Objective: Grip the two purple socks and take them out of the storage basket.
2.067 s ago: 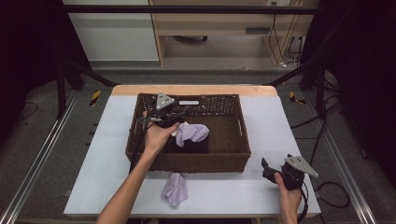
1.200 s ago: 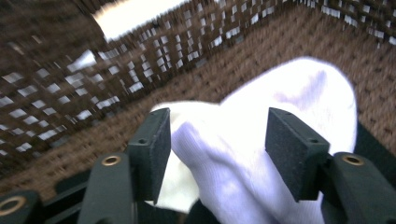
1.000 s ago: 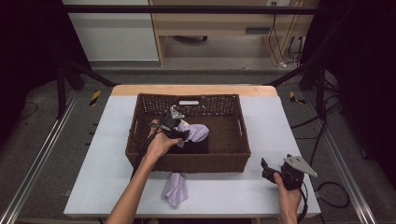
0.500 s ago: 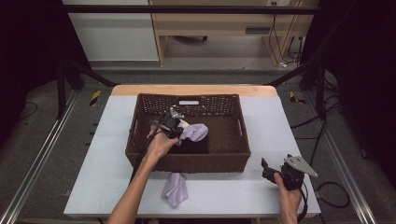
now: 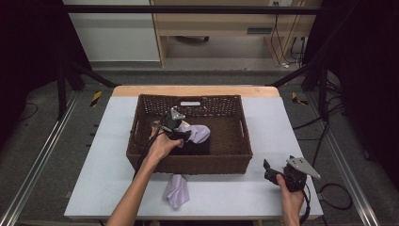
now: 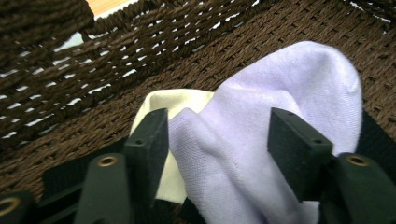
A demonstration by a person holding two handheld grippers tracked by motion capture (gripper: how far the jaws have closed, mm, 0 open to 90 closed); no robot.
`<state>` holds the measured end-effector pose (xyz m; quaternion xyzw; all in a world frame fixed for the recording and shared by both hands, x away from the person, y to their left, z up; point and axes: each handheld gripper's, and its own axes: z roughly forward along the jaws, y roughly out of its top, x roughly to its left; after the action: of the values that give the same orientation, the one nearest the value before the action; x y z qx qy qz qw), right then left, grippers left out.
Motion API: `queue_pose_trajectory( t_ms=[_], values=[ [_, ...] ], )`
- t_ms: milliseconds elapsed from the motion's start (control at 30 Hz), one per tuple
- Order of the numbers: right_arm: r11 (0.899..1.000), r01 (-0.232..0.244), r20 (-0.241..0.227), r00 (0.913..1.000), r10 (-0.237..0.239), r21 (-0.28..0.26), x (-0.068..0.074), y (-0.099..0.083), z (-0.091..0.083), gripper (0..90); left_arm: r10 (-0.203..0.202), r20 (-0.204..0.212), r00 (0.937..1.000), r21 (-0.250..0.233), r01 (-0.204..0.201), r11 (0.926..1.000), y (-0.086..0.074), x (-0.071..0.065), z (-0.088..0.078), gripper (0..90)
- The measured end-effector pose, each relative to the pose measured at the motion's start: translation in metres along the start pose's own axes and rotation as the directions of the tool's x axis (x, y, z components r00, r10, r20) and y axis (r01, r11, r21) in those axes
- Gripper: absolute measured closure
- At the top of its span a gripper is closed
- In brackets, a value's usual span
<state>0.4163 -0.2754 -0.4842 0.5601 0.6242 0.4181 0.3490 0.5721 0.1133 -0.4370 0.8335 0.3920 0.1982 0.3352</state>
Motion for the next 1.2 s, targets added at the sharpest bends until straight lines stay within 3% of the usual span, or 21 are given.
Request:
queue_pose_trajectory(
  t_ms=[100,167,400,500,567,667,767,867,1000,1200],
  values=[
    [1.000,0.003,-0.001,1.0000,-0.003,-0.003,0.000,0.000,0.000,3.6,0.019,0.003,0.9998,0.045,-0.019,0.9988,-0.001,0.001,0.004,37.0],
    [1.000,0.001,0.000,1.0000,-0.001,-0.001,0.000,0.000,0.000,3.6,0.008,0.026,0.9996,0.066,-0.010,0.9978,-0.002,-0.001,0.005,46.9],
    [1.000,0.001,-0.001,1.0000,-0.001,-0.006,0.000,0.000,0.000,3.6,0.034,0.027,0.9991,0.118,-0.037,0.9924,0.001,-0.004,0.002,81.2],
    [1.000,0.000,-0.001,1.0000,0.000,-0.006,0.000,0.000,0.000,3.6,0.021,0.038,0.9990,0.112,-0.025,0.9934,0.003,-0.004,-0.003,85.2],
    [1.000,-0.003,0.001,1.0000,0.003,-0.005,0.000,0.000,0.000,3.6,0.005,0.053,0.9986,0.079,-0.009,0.9969,0.004,-0.005,-0.007,85.9],
    [1.000,-0.003,0.000,1.0000,0.003,-0.006,0.000,0.000,0.000,3.6,-0.025,0.084,0.9961,-0.018,0.026,0.9995,0.004,-0.003,-0.016,86.1],
    [1.000,-0.004,0.000,1.0000,0.004,-0.006,0.000,0.000,0.000,3.6,-0.039,0.091,0.9951,-0.091,0.047,0.9948,0.004,-0.001,-0.022,86.0],
    [1.000,-0.008,-0.003,1.0000,0.008,-0.005,0.000,0.000,0.000,3.6,-0.021,0.081,0.9965,-0.139,0.032,0.9898,0.005,-0.002,-0.026,86.0],
    [1.000,-0.006,-0.002,1.0000,0.006,-0.007,-0.001,0.000,0.000,3.7,-0.033,0.100,0.9944,-0.222,0.055,0.9736,0.006,-0.001,-0.034,86.5],
    [1.000,-0.007,-0.003,1.0000,0.007,-0.006,0.000,0.000,0.000,3.7,-0.024,0.116,0.9929,-0.307,0.059,0.9498,0.009,-0.003,-0.042,86.8]
  ],
)
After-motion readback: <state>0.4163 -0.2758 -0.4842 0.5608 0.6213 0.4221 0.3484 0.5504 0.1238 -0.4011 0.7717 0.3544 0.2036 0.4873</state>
